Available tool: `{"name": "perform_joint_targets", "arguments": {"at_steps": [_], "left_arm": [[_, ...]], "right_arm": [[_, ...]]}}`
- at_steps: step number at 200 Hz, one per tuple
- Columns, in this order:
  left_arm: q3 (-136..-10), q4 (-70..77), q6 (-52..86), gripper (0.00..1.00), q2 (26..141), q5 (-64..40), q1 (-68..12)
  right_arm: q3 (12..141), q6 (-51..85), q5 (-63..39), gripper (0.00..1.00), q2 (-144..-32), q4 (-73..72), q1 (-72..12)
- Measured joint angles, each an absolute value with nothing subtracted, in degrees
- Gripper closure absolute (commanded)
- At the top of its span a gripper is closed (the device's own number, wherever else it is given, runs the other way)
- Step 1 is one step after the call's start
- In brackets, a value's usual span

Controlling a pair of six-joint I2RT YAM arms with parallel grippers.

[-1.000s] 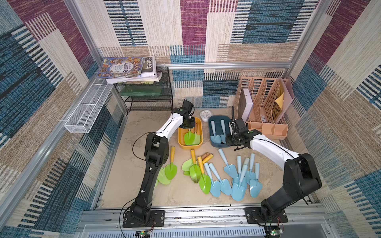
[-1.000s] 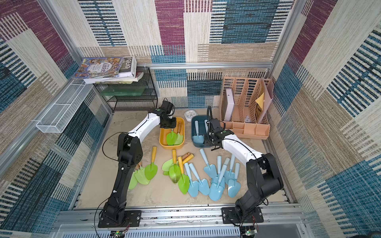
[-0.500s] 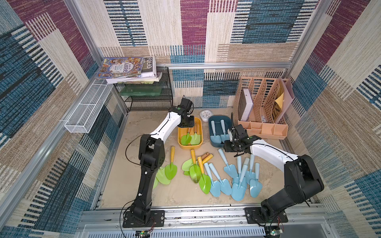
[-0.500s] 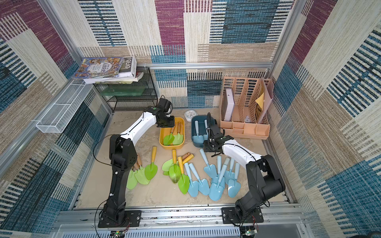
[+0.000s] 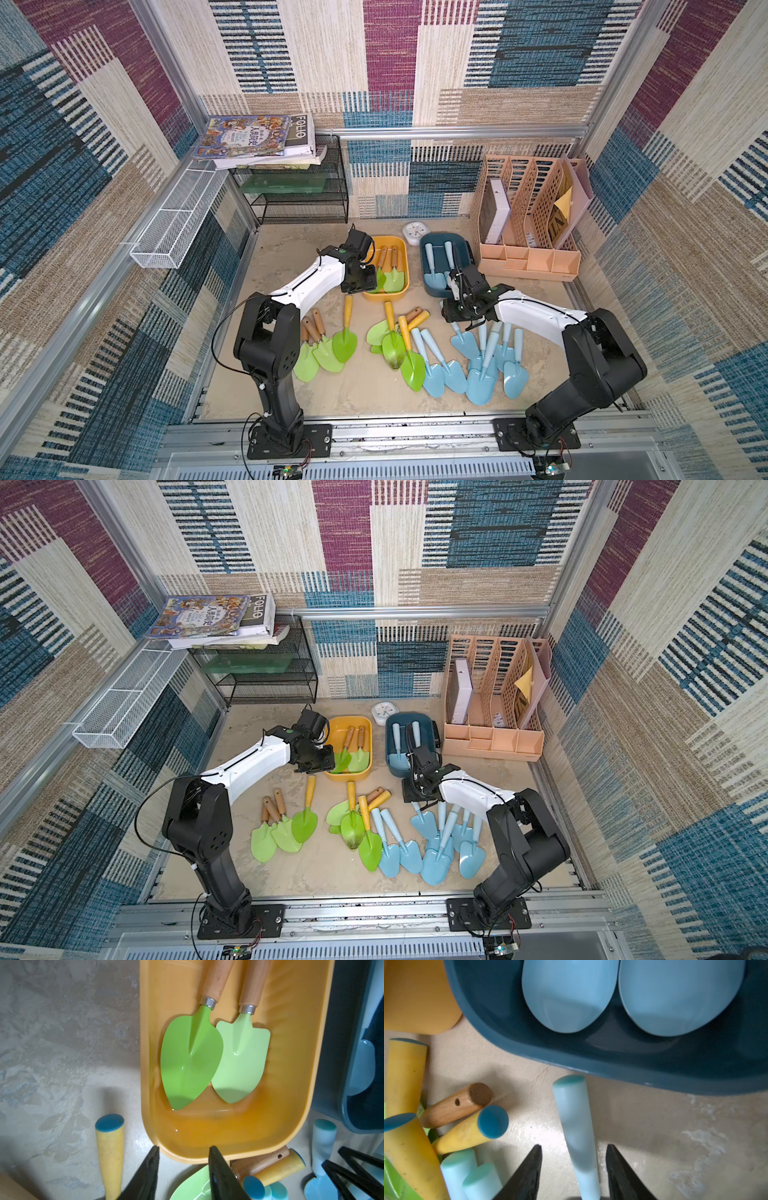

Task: Sort the small shovels by color and place them into the storage box
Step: Pick up the shovel from the center of the board.

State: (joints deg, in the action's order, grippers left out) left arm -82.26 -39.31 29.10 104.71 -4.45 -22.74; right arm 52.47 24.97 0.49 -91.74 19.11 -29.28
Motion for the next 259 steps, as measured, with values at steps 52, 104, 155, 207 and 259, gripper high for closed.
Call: {"name": "perform_joint_targets", "arguments": {"at_steps": [52, 104, 155, 207, 259], "left_arm": [[-80.1, -38.7, 29.6, 0.58, 102.6, -4.4, -22.7], [-79.2, -38.7, 29.5, 0.59, 102.1, -4.4, -22.7], [-79.2, -38.6, 29.5, 0.59, 102.5, -5.9, -22.7], [-79.9, -38.2, 29.5, 0.59, 103.9, -6.7, -22.8], [-80.3, -37.7, 29.6, 0.59, 104.8, -7.3, -22.8]], "right_arm": [[50.2, 26.2, 2.1, 0.54, -93.4, 18.1, -30.8], [47.8, 28.7, 3.6, 0.84, -92.5, 14.9, -32.5], [45.4, 31.0, 2.9, 0.86, -86.3, 16.3, -33.1], [46.5, 34.3, 6.6, 0.87, -76.9, 23.2, -32.2], [57.7, 31.4, 9.0, 0.86, -75.2, 27.7, -25.6]]}}
